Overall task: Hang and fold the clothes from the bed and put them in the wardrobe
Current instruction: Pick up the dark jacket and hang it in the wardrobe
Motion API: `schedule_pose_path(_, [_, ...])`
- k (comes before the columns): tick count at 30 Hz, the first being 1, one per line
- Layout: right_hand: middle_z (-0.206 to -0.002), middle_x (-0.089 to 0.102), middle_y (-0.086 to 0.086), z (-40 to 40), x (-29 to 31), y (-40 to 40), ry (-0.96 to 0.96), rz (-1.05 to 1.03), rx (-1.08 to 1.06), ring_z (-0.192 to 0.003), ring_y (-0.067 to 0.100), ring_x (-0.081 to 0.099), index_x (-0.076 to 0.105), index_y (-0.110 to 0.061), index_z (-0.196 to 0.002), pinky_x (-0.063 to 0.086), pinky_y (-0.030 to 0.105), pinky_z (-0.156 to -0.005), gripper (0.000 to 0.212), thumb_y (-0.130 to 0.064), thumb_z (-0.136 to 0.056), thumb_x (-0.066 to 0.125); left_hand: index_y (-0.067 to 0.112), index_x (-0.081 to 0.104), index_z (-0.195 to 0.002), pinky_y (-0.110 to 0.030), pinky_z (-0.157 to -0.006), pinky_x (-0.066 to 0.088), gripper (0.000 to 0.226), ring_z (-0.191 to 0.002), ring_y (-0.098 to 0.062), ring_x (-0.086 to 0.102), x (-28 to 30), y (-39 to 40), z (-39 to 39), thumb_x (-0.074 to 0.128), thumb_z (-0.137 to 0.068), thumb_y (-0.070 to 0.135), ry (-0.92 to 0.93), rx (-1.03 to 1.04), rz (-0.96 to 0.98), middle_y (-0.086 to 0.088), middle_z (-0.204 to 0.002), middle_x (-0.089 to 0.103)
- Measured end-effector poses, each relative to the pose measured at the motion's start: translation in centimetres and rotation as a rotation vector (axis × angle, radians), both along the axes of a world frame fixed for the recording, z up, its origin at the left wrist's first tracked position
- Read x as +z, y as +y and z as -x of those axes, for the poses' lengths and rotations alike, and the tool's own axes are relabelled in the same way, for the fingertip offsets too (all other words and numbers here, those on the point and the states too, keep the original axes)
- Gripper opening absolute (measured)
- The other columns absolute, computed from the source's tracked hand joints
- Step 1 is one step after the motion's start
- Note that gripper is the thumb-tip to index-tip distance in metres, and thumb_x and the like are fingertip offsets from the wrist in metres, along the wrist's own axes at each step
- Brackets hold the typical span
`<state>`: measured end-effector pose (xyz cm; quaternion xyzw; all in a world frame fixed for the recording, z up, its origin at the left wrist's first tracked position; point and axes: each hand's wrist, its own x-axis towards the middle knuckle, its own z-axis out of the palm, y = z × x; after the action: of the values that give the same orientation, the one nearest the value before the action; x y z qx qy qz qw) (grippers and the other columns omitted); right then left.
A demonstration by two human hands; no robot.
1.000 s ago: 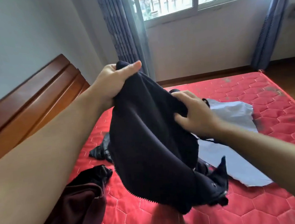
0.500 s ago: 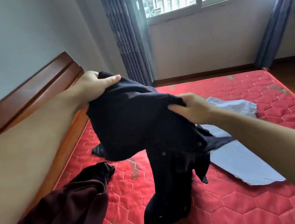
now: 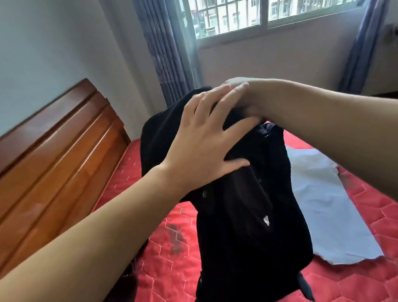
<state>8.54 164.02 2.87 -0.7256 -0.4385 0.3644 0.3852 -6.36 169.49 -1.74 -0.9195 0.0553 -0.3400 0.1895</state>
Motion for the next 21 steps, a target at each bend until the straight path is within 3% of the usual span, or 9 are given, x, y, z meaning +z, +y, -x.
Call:
schedule_pose_path(2, [-0.058,0.064,0.005,0.0,0.3,-0.1,0.224,0.042,0.022,-0.048,0.015,0.064,0.061,-0.010,-0.074,0.051,0.027,-0.050,0.030,-0.031,-0.095,0.057,0.020,0.076,-0.096,-0.048,-0.094,0.044,0.021,-0.117,-0.030,0.053,-0.4,0.3,-0.4,0.066,-0.089,0.038,-0.115,-0.093,-0.081,-0.010,-0.125,0.065])
schedule_pose_path(3, [-0.064,0.067,0.005,-0.3,-0.1,-0.2,0.313,0.037,0.035,-0.057,0.018,0.066,0.065,-0.010,-0.078,0.054,0.030,-0.055,0.030,-0.034,-0.094,0.059,0.016,0.076,-0.090,-0.044,-0.087,0.049,0.019,-0.106,-0.028,0.062,-0.5,0.5,-0.5,0.064,-0.092,0.031,-0.143,-0.136,-0.051,-0.006,-0.111,0.071])
schedule_pose_path(5, [-0.071,0.071,0.005,-1.4,-1.3,-1.2,0.332,-0.017,0.006,-0.062,0.018,0.068,0.074,-0.013,-0.074,0.056,0.029,-0.054,0.032,-0.036,-0.092,0.062,0.010,0.074,-0.093,-0.037,-0.079,0.053,0.020,-0.085,-0.025,0.070,-0.6,0.6,-1.1,0.062,-0.093,0.025,-0.149,-0.168,0.205,-0.003,-0.090,0.074])
schedule_pose_path(8, [-0.064,0.072,-0.001,-2.1,-3.1,-3.2,0.169,-0.037,-0.145,-0.054,0.013,0.069,0.077,-0.018,-0.066,0.050,0.021,-0.044,0.042,-0.058,-0.077,0.069,0.012,0.068,-0.097,-0.030,-0.074,0.053,0.015,-0.074,-0.012,0.067,0.1,0.7,-2.7,0.060,-0.094,0.025,-0.144,-0.092,0.656,0.007,-0.079,0.069])
schedule_pose_path(10, [-0.080,0.074,0.011,-2.7,-5.1,-4.0,0.346,-0.126,-0.212,-0.071,0.019,0.071,0.071,-0.009,-0.089,0.054,0.025,-0.061,0.061,-0.068,-0.074,0.064,0.020,0.064,-0.089,-0.011,-0.069,0.045,0.007,-0.068,0.005,0.060,0.3,1.4,-3.7,0.060,-0.094,0.023,-0.166,-0.027,0.814,0.020,-0.071,0.061])
schedule_pose_path(12, [-0.096,0.063,0.022,-2.3,-7.5,-5.2,0.472,-0.224,-0.164,-0.086,0.028,0.062,0.063,-0.008,-0.099,0.048,0.034,-0.078,0.074,-0.075,-0.069,0.053,0.024,0.061,-0.081,-0.003,-0.061,0.038,0.013,-0.063,0.008,0.057,0.4,2.2,-4.4,0.060,-0.094,0.021,-0.187,0.068,0.944,0.019,-0.064,0.059])
schedule_pose_path(14, [-0.107,0.068,0.012,-1.7,-9.8,-6.0,0.344,-0.264,-0.087,-0.097,0.017,0.064,0.068,-0.016,-0.104,0.052,0.029,-0.082,0.065,-0.073,-0.077,0.052,0.024,0.060,-0.076,-0.004,-0.058,0.038,0.018,-0.060,0.008,0.056,0.2,2.9,-4.8,0.061,-0.093,0.021,-0.202,0.136,1.068,0.014,-0.063,0.060])
schedule_pose_path(17, [-0.096,0.075,-0.005,-0.5,-11.9,-6.6,0.177,-0.349,-0.129,-0.089,0.001,0.068,0.070,-0.021,-0.106,0.053,0.015,-0.070,0.020,-0.033,-0.094,0.060,0.023,0.062,-0.074,-0.008,-0.058,0.044,0.019,-0.061,0.005,0.059,0.7,3.8,-4.9,0.061,-0.092,0.023,-0.246,0.167,1.214,0.009,-0.066,0.065])
schedule_pose_path(21, [-0.082,0.071,-0.006,-0.7,-11.4,-5.9,0.283,-0.400,-0.312,-0.067,0.005,0.066,0.068,-0.018,-0.097,0.052,0.020,-0.063,0.021,-0.014,-0.101,0.048,0.005,0.066,-0.091,-0.043,-0.078,0.054,0.019,-0.073,-0.017,0.061,1.4,5.2,-3.6,0.059,-0.095,0.023,-0.210,0.170,1.420,-0.011,-0.082,0.068])
